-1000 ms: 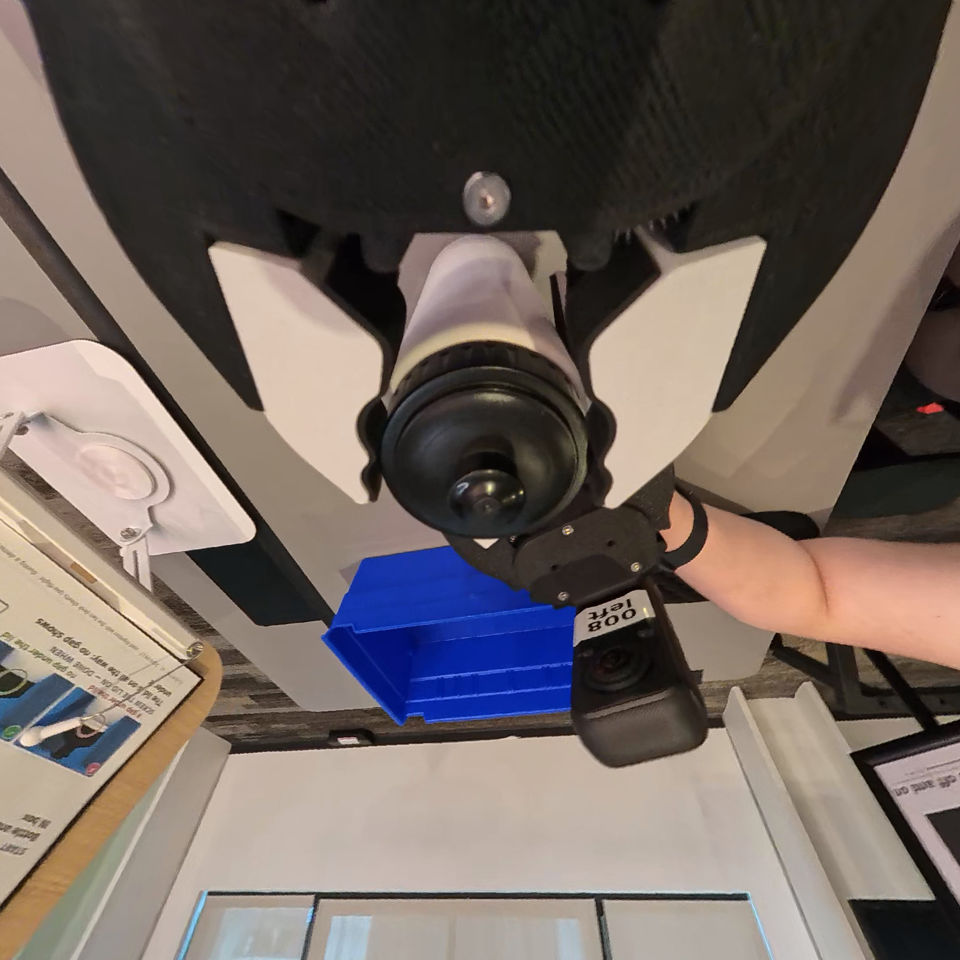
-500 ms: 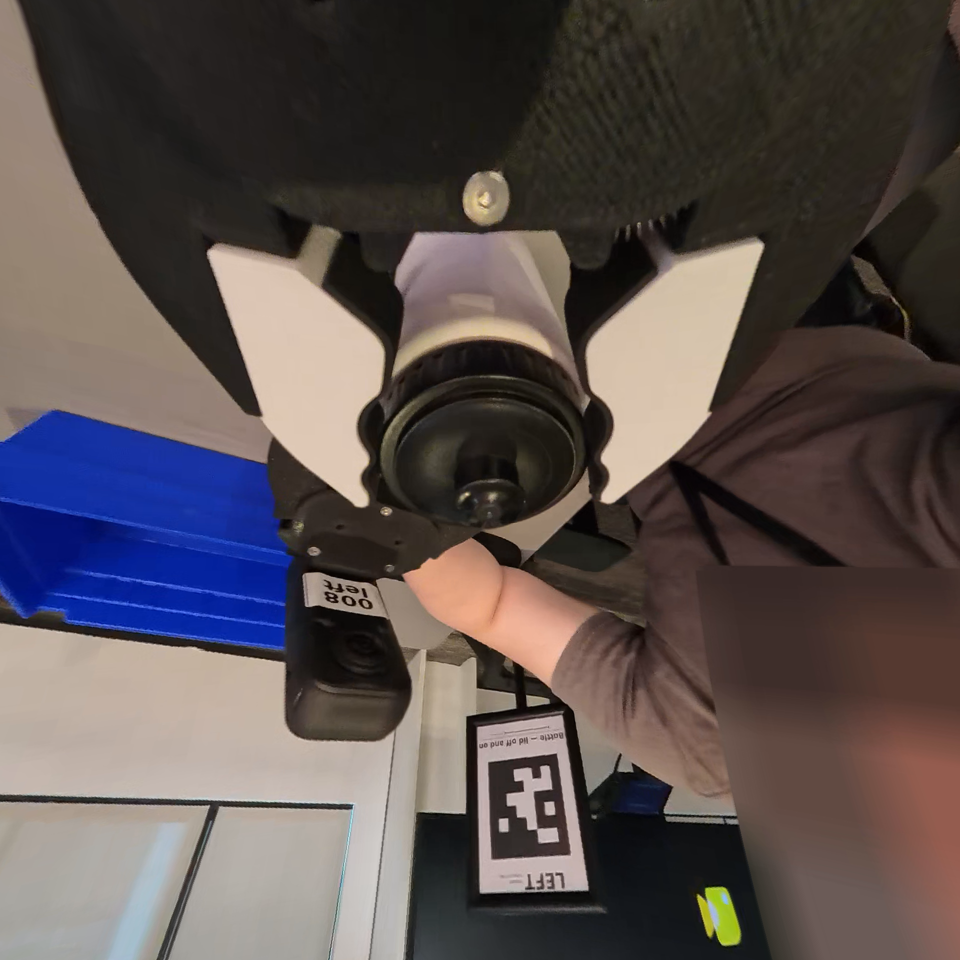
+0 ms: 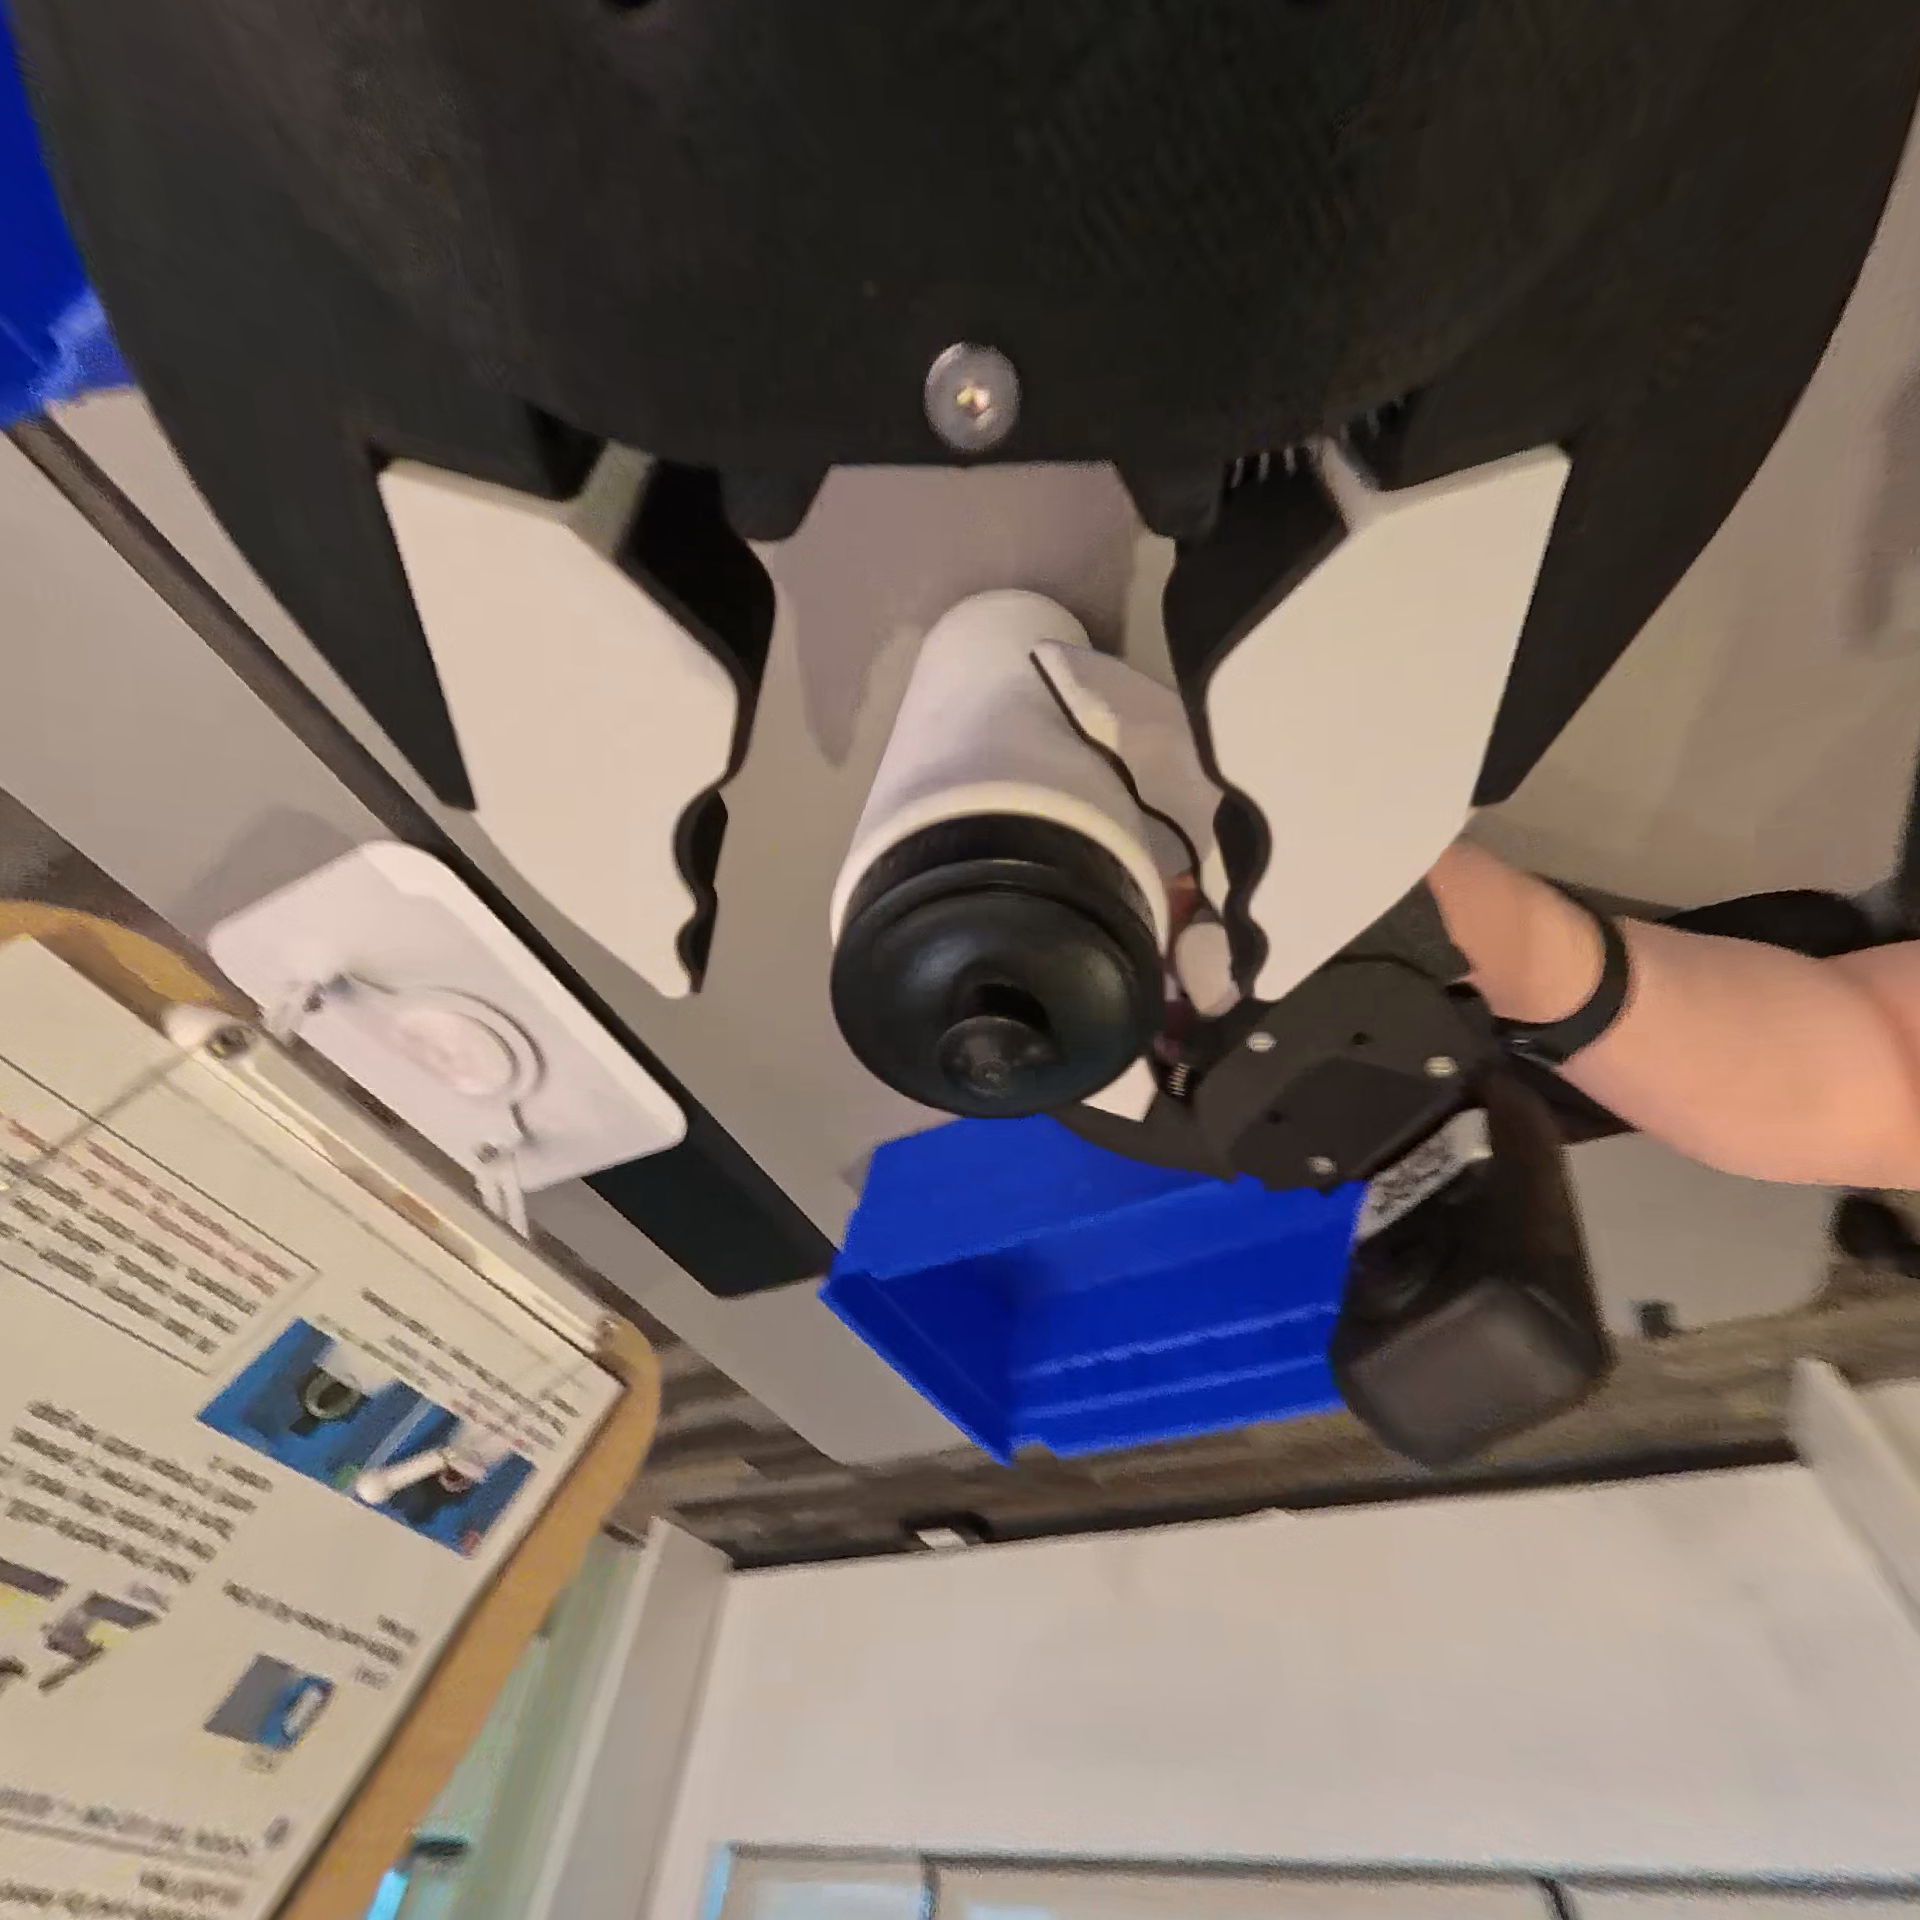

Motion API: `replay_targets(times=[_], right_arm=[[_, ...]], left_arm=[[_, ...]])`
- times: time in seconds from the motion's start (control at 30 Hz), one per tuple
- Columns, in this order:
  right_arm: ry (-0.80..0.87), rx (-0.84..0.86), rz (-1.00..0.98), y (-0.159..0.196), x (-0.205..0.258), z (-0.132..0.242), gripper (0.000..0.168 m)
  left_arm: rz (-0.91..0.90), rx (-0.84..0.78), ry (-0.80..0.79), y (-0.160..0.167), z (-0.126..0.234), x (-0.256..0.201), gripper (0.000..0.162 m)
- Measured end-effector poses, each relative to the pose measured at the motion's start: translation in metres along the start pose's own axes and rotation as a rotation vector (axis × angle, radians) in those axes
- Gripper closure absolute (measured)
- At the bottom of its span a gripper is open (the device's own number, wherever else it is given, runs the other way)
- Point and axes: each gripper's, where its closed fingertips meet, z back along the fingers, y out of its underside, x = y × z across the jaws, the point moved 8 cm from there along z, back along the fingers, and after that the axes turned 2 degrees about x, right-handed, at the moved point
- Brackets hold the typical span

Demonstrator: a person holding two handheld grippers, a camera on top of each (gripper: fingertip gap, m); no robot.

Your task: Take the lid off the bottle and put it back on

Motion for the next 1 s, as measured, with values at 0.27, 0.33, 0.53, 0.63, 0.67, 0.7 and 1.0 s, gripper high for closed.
replay_targets(times=[0.27, 0.33, 0.53, 0.63, 0.67, 0.7, 1.0], right_arm=[[-0.012, 0.100, 0.002, 0.005, 0.009, -0.004, 0.099], [-0.094, 0.114, 0.048, 0.006, 0.007, 0.001, 0.099], [-0.511, 0.034, 0.177, 0.018, 0.004, 0.022, 0.099], [-0.760, -0.044, 0.196, 0.025, 0.011, 0.028, 0.099], [-0.825, -0.065, 0.193, 0.027, 0.013, 0.029, 0.099], [-0.869, -0.079, 0.191, 0.029, 0.015, 0.029, 0.099], [-0.521, -0.072, 0.168, 0.016, 0.000, 0.020, 0.079]], left_arm=[[-0.005, 0.013, 0.053, -0.001, 0.000, -0.006, 0.074], [-0.006, 0.005, 0.130, -0.001, 0.000, -0.007, 0.075], [-0.033, -0.030, 0.466, 0.000, 0.002, -0.031, 0.076], [-0.056, -0.042, 0.685, 0.000, 0.007, -0.050, 0.076], [-0.060, -0.044, 0.740, 0.001, 0.009, -0.056, 0.076], [-0.065, -0.048, 0.770, 0.001, 0.010, -0.060, 0.075], [-0.080, -0.001, 0.435, -0.002, 0.002, -0.036, 0.076]])
